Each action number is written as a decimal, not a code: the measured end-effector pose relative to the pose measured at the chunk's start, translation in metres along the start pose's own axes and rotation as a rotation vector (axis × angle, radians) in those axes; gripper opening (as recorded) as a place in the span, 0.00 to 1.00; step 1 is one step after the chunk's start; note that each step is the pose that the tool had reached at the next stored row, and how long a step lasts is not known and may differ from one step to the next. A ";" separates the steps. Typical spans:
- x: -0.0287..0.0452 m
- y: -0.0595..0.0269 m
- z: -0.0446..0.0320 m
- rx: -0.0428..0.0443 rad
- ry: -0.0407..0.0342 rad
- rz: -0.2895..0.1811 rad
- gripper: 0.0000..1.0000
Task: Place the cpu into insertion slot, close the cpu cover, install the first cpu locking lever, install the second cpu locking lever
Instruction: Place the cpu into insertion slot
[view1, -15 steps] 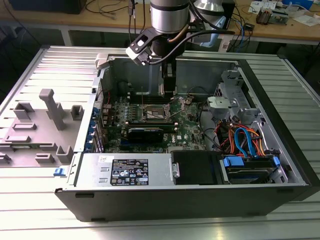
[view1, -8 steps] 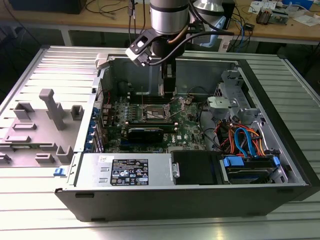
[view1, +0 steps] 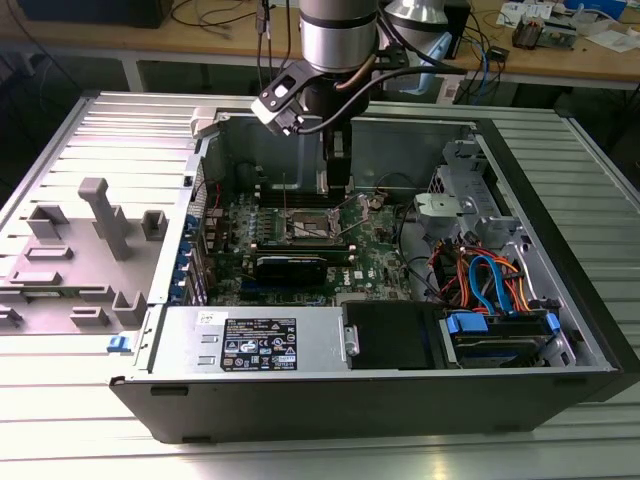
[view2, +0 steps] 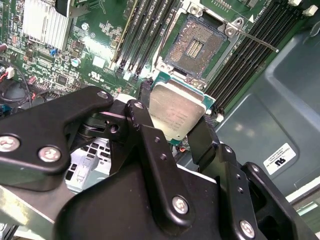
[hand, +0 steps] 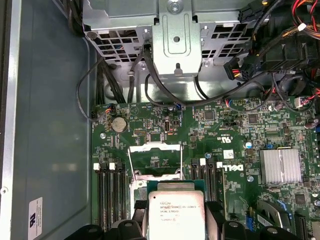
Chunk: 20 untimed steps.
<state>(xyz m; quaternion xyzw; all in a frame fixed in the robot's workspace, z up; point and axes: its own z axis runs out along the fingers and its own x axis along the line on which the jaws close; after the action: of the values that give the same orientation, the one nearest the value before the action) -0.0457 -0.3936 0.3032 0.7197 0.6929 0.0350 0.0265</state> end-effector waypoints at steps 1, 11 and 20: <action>0.0000 0.0000 0.0002 0.0000 0.0001 0.000 0.55; -0.0001 -0.0007 0.0050 0.0000 -0.0001 0.000 0.55; -0.0001 -0.0009 0.0068 0.0001 0.0004 0.000 0.55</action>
<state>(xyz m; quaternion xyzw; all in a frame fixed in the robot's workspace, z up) -0.0460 -0.3937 0.2963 0.7198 0.6928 0.0351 0.0263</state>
